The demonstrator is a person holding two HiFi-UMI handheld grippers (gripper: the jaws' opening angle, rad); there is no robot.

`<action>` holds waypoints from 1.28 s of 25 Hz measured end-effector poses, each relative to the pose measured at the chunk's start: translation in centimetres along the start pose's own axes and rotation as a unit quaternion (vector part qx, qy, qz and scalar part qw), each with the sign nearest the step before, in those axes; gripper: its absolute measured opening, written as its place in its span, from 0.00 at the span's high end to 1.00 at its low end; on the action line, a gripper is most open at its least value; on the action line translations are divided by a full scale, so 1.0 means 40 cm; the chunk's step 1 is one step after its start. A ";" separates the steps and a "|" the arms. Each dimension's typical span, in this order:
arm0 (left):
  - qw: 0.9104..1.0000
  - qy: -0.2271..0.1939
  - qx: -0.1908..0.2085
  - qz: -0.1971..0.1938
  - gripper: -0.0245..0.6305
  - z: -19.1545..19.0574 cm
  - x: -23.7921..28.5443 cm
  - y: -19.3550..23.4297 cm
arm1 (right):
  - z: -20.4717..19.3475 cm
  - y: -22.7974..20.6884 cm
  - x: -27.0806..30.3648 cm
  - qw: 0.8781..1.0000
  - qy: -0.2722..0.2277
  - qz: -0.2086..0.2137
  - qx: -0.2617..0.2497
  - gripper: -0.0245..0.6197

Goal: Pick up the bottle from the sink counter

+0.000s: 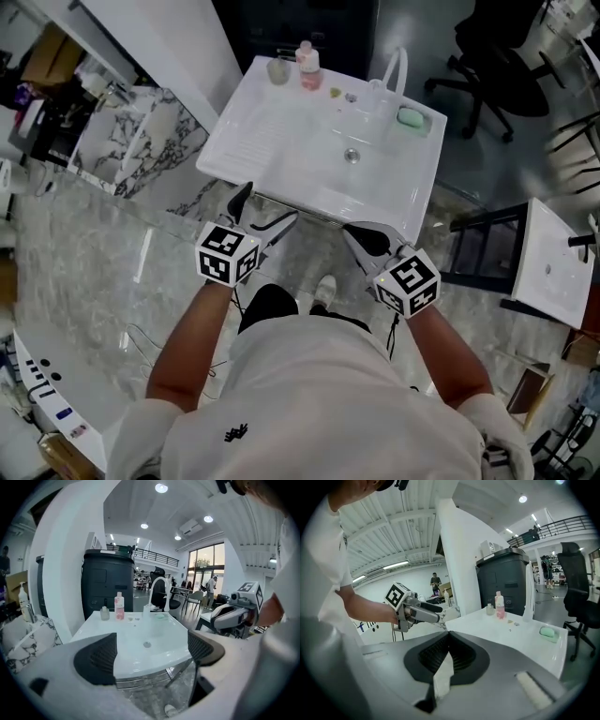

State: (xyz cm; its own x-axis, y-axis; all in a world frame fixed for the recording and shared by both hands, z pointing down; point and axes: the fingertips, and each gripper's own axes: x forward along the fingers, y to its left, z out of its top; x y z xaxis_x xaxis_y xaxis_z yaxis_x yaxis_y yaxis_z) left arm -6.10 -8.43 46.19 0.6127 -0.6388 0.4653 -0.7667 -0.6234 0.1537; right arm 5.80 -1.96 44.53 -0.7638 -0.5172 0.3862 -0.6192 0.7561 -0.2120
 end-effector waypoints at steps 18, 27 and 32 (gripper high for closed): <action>0.999 0.027 0.034 -0.007 0.26 0.137 0.403 0.477 | 0.093 -0.273 0.287 0.994 0.060 -0.076 0.048 0.94; 0.997 0.060 0.044 -0.021 0.28 0.145 0.637 0.730 | 0.101 -0.370 0.408 0.980 0.089 -0.146 0.104 0.94; 0.996 0.071 0.048 -0.023 0.27 0.144 0.744 0.814 | 0.098 -0.410 0.429 0.970 0.102 -0.181 0.129 0.94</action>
State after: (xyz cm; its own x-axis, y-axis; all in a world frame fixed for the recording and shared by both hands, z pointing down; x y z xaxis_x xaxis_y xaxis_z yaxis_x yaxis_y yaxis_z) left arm -11.73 -50.34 60.03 0.6081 -0.5431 0.5790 -0.7129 -0.6945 0.0973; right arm 2.14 -24.82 51.11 -0.4523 -0.6202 0.6408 -0.8850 0.4011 -0.2364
